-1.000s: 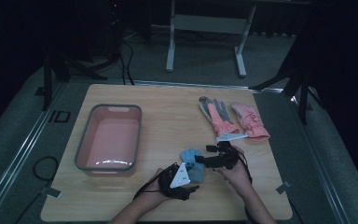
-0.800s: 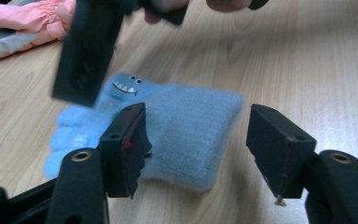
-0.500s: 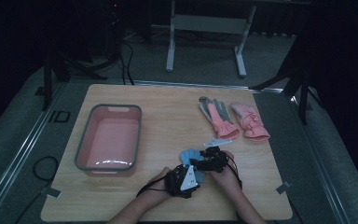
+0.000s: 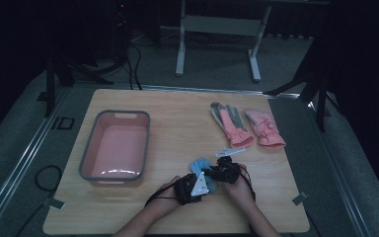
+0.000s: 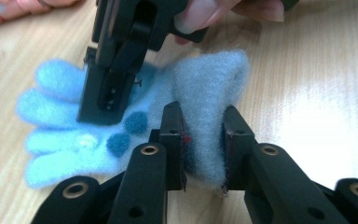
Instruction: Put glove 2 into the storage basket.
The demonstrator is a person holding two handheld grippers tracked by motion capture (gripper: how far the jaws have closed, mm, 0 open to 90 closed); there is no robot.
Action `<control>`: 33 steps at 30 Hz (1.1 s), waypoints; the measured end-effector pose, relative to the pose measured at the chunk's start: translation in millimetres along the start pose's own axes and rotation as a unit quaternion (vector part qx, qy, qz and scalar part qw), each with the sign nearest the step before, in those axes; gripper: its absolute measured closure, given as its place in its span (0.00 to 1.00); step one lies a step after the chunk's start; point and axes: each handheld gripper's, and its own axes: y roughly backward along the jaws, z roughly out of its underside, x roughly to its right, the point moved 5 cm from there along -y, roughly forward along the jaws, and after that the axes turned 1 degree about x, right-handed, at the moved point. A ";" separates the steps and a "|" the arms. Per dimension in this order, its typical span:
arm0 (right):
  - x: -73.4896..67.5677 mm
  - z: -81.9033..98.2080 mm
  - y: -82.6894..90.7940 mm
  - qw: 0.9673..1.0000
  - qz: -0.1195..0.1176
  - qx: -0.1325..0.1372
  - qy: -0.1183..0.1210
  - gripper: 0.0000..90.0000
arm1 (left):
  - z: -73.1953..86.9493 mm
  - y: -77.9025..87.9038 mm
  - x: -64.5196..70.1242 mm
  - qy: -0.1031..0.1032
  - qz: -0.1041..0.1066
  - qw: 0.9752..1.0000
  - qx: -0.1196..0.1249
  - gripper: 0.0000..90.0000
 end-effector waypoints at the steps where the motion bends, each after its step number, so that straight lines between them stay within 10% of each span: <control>1: 0.8 -0.1 0.3 1.000 -0.006 0.002 -0.008 0.88 | -0.4 1.2 -1.8 0.007 0.008 1.000 -0.002 0.85; 19: -17.5 -46.2 17.5 0.998 -0.041 0.049 -0.001 0.90 | -21.1 51.2 -29.0 0.003 0.004 1.000 -0.013 0.87; 33: -43.1 -100.1 13.0 0.996 -0.059 0.070 0.024 0.90 | -21.4 91.6 -57.2 0.000 -0.037 0.999 -0.023 0.87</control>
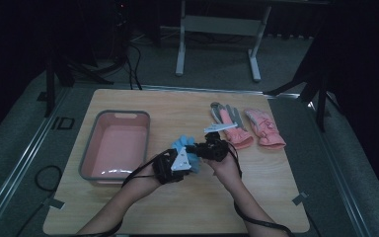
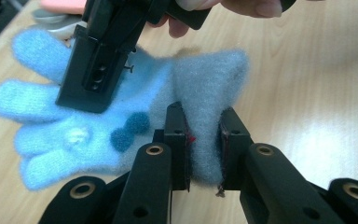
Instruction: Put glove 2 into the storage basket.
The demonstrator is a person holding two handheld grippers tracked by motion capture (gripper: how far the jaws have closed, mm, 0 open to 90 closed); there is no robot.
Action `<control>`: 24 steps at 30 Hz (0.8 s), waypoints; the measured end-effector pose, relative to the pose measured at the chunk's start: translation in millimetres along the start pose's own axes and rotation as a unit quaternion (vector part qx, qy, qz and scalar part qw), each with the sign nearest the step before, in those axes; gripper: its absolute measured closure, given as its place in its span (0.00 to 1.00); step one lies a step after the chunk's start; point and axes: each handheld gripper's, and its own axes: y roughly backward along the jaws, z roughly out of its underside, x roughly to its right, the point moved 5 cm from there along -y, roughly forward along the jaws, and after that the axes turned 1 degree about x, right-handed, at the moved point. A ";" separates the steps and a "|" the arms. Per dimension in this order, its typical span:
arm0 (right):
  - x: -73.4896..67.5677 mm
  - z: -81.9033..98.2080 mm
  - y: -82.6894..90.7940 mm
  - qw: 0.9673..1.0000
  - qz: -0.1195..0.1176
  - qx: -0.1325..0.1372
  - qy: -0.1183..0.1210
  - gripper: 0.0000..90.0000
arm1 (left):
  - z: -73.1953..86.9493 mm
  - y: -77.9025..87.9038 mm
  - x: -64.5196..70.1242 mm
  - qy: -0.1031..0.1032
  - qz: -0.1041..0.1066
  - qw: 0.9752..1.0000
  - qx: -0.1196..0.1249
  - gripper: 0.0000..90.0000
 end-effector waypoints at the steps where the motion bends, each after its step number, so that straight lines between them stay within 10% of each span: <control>1: -2.4 -4.5 -1.7 1.000 -0.001 0.001 0.002 0.90 | 0.8 3.2 -2.3 0.000 -0.003 1.000 0.000 0.87; 14: -26.8 -43.1 -31.2 1.000 -0.026 0.009 0.013 0.90 | 26.8 40.4 -25.8 -0.016 -0.047 0.999 -0.008 0.87; 24: -44.6 -58.6 -56.0 0.999 -0.037 -0.002 0.023 0.90 | 46.1 61.2 -41.4 0.017 -0.040 0.999 -0.019 0.87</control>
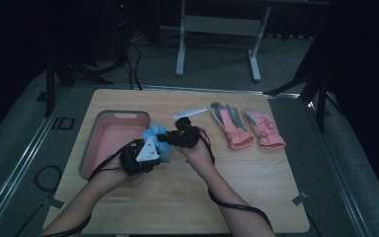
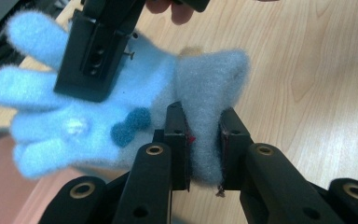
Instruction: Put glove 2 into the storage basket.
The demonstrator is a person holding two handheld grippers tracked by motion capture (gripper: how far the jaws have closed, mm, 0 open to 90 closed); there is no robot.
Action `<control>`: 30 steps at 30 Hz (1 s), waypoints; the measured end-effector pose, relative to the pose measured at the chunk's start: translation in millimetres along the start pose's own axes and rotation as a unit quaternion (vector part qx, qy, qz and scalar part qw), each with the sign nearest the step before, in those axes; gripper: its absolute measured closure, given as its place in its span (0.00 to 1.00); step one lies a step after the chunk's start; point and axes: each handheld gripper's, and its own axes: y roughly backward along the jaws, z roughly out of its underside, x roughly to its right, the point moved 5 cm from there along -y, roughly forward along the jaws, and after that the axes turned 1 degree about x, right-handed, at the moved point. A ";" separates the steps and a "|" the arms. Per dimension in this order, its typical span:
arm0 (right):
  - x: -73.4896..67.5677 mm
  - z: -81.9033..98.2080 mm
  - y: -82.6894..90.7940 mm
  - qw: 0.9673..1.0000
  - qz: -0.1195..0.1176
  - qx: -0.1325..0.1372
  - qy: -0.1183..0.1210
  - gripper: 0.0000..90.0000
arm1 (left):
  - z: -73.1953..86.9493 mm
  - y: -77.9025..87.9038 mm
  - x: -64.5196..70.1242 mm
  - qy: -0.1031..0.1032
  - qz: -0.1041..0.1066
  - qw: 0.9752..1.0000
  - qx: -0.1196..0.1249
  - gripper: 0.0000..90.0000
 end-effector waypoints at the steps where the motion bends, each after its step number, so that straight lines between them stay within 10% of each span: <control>1: -2.2 -1.9 -2.3 1.000 0.000 -0.001 0.002 0.90 | 1.8 1.5 -1.5 0.002 0.000 1.000 -0.001 0.87; 30: -37.2 -35.8 -95.4 0.999 -0.013 -0.039 0.022 0.90 | 78.0 33.0 -45.4 0.061 -0.043 0.996 -0.049 0.87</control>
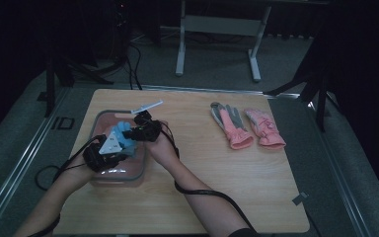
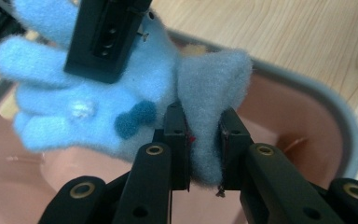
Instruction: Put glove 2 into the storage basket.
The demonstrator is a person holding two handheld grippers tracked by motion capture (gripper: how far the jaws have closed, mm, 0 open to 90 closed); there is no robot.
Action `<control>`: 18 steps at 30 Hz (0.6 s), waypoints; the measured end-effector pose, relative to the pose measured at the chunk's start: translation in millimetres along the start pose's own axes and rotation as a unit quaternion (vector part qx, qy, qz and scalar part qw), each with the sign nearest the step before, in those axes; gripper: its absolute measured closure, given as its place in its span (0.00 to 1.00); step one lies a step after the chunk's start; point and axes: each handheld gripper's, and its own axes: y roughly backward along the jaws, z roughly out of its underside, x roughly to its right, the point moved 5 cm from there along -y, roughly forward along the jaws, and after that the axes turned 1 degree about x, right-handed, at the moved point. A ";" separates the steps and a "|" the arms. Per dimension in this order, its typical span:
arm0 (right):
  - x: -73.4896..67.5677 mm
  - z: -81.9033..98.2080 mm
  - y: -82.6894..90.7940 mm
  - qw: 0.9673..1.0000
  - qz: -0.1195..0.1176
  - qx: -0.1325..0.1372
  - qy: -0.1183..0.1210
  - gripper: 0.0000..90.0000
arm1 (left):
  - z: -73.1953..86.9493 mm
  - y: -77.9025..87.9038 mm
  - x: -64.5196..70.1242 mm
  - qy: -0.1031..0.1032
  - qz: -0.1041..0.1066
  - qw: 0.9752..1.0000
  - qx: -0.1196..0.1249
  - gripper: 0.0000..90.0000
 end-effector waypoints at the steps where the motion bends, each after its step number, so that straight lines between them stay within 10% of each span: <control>1: 0.9 1.0 -2.7 1.000 0.000 -0.003 0.001 0.90 | 2.3 -2.5 -0.3 0.002 0.002 1.000 -0.002 0.87; 18: 24.2 16.8 -39.3 0.998 0.032 -0.054 -0.001 0.90 | 13.2 -35.3 -12.4 0.018 0.029 0.998 -0.057 0.87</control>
